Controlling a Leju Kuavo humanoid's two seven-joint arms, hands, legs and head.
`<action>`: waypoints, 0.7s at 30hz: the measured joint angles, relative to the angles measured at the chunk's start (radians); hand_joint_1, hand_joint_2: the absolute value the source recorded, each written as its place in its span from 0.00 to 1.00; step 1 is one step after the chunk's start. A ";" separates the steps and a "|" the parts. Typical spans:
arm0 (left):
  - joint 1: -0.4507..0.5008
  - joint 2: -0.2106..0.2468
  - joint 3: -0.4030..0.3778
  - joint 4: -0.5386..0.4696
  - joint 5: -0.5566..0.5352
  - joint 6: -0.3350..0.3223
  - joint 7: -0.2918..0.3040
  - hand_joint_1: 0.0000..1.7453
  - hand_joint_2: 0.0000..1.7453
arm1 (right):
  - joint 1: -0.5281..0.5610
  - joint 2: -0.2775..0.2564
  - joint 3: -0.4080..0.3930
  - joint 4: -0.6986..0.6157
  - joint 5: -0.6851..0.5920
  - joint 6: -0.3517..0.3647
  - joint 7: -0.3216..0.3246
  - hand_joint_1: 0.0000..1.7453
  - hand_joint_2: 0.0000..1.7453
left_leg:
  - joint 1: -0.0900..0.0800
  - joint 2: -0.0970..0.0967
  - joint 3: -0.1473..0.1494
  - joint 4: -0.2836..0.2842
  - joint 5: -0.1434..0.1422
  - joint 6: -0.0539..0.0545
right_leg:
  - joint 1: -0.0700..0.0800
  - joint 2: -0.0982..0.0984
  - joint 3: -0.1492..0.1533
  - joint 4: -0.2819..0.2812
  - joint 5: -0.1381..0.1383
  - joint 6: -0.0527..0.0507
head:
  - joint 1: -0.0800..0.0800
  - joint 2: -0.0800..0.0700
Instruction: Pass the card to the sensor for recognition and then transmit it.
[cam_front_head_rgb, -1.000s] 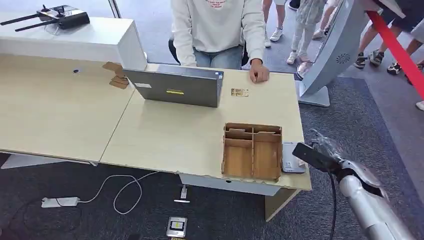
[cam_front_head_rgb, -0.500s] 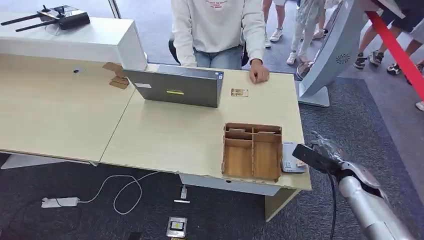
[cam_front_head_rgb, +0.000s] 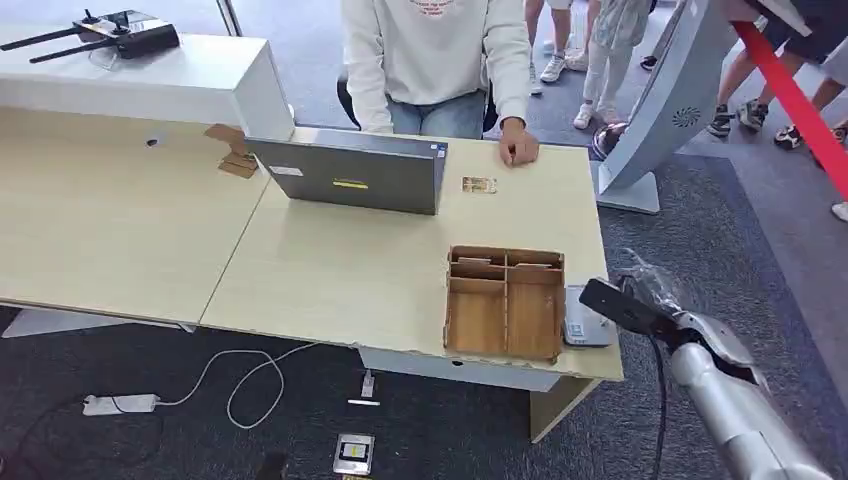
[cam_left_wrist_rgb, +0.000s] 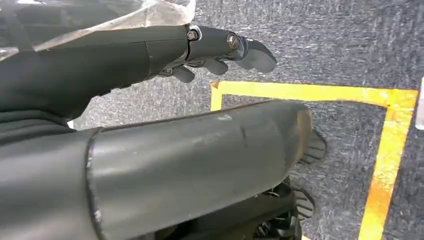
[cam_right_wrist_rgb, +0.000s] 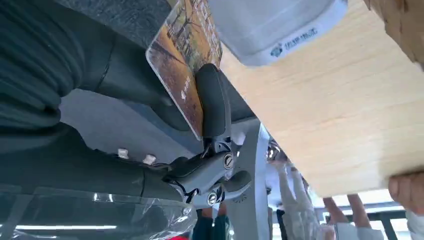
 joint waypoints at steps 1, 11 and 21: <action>-0.001 0.000 0.000 0.000 -0.003 0.000 -0.003 0.00 0.00 | -0.006 0.002 0.000 -0.001 -0.008 -0.021 -0.006 1.00 1.00 | 0.000 0.000 0.000 0.000 0.000 0.000 | 0.000 0.000 0.000 0.000 0.000 0.000 | 0.000 0.000; -0.006 0.000 0.000 0.000 -0.047 -0.005 -0.018 0.00 0.00 | -0.091 0.007 -0.030 -0.067 -0.095 -0.070 -0.013 1.00 1.00 | 0.000 0.000 0.000 0.000 0.000 0.000 | 0.000 0.000 0.000 0.000 0.000 0.000 | 0.000 0.000; -0.013 0.000 0.000 0.000 -0.092 -0.004 -0.011 0.00 0.00 | -0.120 0.024 -0.043 -0.084 -0.122 -0.104 -0.029 1.00 1.00 | 0.000 0.000 0.000 0.000 0.000 0.000 | 0.000 0.000 0.000 0.000 0.000 0.000 | 0.000 0.000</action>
